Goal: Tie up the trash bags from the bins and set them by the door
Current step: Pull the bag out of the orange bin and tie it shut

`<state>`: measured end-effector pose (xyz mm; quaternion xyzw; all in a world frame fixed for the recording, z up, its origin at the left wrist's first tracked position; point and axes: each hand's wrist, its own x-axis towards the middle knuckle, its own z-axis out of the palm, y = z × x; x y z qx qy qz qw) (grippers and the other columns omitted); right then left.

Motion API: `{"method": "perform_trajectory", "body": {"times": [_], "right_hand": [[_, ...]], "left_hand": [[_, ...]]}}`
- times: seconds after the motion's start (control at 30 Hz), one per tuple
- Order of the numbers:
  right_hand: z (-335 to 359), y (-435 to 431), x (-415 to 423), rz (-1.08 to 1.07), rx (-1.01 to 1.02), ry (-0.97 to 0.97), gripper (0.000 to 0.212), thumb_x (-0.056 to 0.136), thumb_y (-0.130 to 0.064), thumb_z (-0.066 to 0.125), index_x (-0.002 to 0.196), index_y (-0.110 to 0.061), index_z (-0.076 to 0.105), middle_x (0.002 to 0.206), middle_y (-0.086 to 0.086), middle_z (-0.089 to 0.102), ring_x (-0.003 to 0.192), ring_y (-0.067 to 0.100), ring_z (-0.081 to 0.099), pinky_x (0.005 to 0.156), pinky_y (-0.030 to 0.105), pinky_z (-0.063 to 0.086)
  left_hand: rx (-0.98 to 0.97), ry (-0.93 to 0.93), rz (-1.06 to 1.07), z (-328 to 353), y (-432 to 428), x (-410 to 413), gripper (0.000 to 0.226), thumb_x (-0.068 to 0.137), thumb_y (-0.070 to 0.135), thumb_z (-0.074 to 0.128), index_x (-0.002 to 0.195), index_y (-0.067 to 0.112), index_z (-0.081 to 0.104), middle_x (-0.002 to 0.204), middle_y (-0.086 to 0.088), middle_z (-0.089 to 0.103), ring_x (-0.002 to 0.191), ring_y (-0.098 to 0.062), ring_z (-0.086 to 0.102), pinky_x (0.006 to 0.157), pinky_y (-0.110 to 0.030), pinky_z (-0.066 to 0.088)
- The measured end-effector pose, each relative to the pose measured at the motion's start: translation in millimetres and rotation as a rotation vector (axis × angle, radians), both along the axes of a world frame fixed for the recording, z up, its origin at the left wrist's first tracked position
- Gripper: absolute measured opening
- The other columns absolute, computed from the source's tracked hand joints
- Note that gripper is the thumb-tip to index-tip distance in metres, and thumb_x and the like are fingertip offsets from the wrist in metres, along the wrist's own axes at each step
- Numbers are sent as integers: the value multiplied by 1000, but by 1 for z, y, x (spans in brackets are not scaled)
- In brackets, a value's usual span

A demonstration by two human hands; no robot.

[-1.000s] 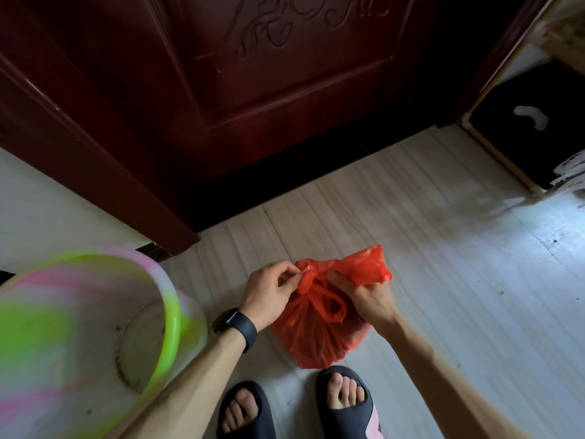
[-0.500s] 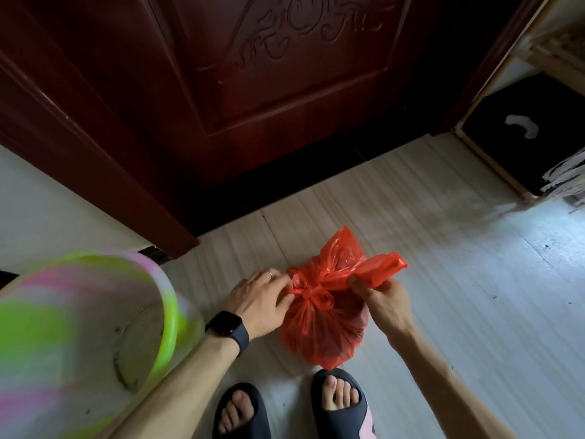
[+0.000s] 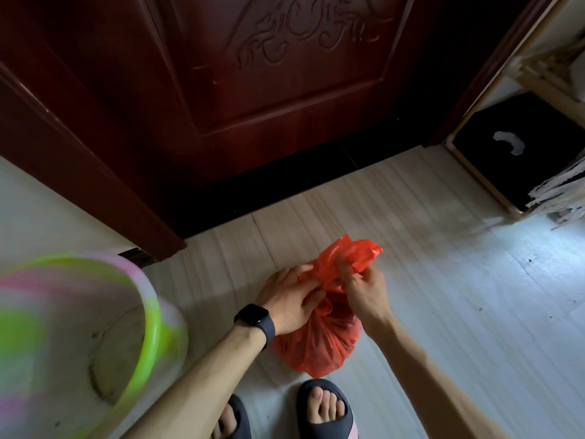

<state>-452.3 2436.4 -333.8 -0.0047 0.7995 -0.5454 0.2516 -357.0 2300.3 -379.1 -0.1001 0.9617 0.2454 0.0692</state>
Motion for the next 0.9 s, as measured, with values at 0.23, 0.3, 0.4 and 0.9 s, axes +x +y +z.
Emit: {"method": "perform_trajectory", "body": {"times": [0.23,0.3,0.4,0.9], "right_hand": [[6,-14,2,-139,-6,-35,31,91,-34,66,76,-8,71,64,3,69,62,18,65,68,43,54],[12,-19,-4,-176,-4,-41,32,91,-32,65,77,-3,71,59,2,67,57,16,62,68,43,54],[18,-21,-7,-186,28,-46,33,91,-33,63,78,-3,70,60,4,67,59,19,62,65,39,52],[21,-98,-66,-86,-175,-247,23,89,-20,69,106,-5,71,76,3,60,70,16,62,71,36,56]], "left_hand": [[-3,260,200,-4,-19,27,32,91,49,44,102,33,69,117,4,68,104,-23,66,91,-35,53],[-30,297,231,-6,-24,29,28,91,48,48,99,32,71,109,3,71,101,-23,68,87,-35,54],[-121,280,219,-3,-26,34,31,91,48,47,97,32,73,104,5,72,97,-21,68,85,-33,52],[-200,-97,234,-25,-27,1,97,69,91,33,143,29,43,154,0,39,143,-31,31,111,-62,21]]}}
